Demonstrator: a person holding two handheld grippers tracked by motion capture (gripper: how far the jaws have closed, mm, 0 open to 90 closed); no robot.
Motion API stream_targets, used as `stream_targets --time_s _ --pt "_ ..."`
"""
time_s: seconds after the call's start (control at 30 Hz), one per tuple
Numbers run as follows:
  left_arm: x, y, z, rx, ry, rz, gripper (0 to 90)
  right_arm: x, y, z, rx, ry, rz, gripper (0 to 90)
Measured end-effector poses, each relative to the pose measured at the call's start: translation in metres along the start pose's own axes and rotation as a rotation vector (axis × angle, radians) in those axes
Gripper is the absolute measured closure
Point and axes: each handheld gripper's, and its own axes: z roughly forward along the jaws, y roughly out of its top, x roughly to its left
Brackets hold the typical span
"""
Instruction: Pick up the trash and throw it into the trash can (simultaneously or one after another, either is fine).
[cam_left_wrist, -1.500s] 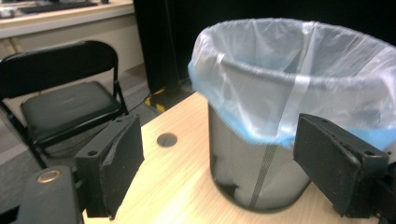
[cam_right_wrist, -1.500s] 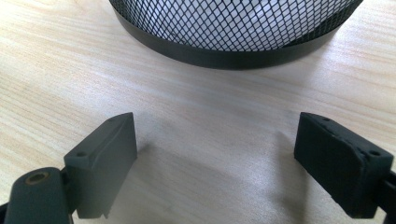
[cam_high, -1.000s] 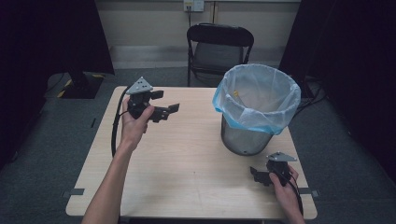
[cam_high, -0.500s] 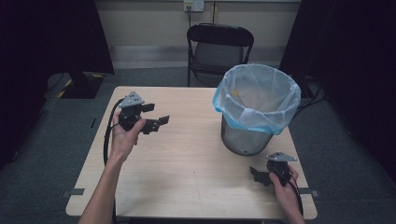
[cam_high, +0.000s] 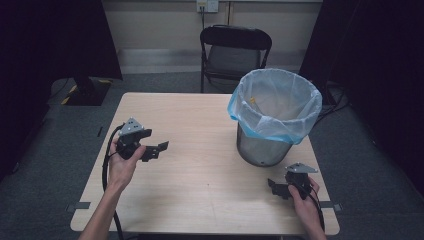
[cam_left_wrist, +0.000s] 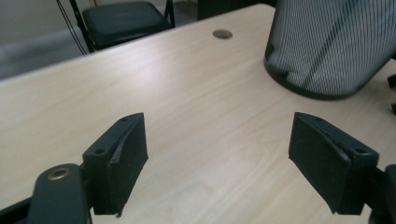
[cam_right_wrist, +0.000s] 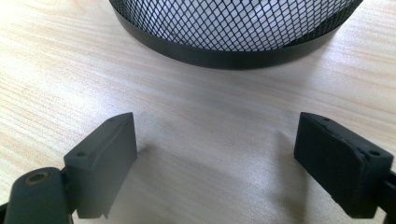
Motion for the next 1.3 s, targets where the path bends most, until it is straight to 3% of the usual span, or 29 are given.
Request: stream_targets --time_s 0.1,0.17,0.27,0.43,0.57,0.73,0.97,1.03,1.2,1.3 --pt "0.001 -0.009 -0.002 0.009 0.011 -0.008 17.7 0.0 0.0 0.0 0.0 0.0 0.001 12.4" --pt "0.003 -0.018 -0.003 0.013 -0.004 -0.012 17.6 0.0 0.0 0.0 0.0 0.0 0.0 12.4" --pt "0.005 -0.029 -0.005 0.044 0.019 -0.016 17.6 0.0 0.0 0.0 0.0 0.0 0.0 12.4" --pt "0.009 -0.048 -0.005 0.079 0.033 -0.066 17.3 0.0 0.0 0.0 0.0 0.0 0.0 12.4" --pt "0.014 -0.066 -0.001 0.145 0.066 -0.096 17.4 0.0 0.0 0.0 0.0 0.0 0.0 12.4" --pt "0.017 -0.085 -0.003 0.158 0.06 -0.115 17.8 0.0 0.0 0.0 0.0 -0.002 0.001 12.4" --pt "0.017 -0.104 -0.003 0.206 0.078 -0.112 17.9 0.0 0.0 0.0 0.0 -0.002 0.001 12.4" --pt "0.017 -0.111 -0.002 0.226 0.106 -0.112 17.8 0.0 0.0 0.0 0.0 0.0 0.0 12.4" --pt "0.019 -0.124 -0.003 0.225 0.152 -0.139 17.4 0.0 0.0 0.0 0.0 0.0 0.0 12.4" --pt "0.016 -0.131 0.001 0.243 0.168 -0.114 15.5 0.0 0.0 0.0 0.0 0.0 0.0 12.4"
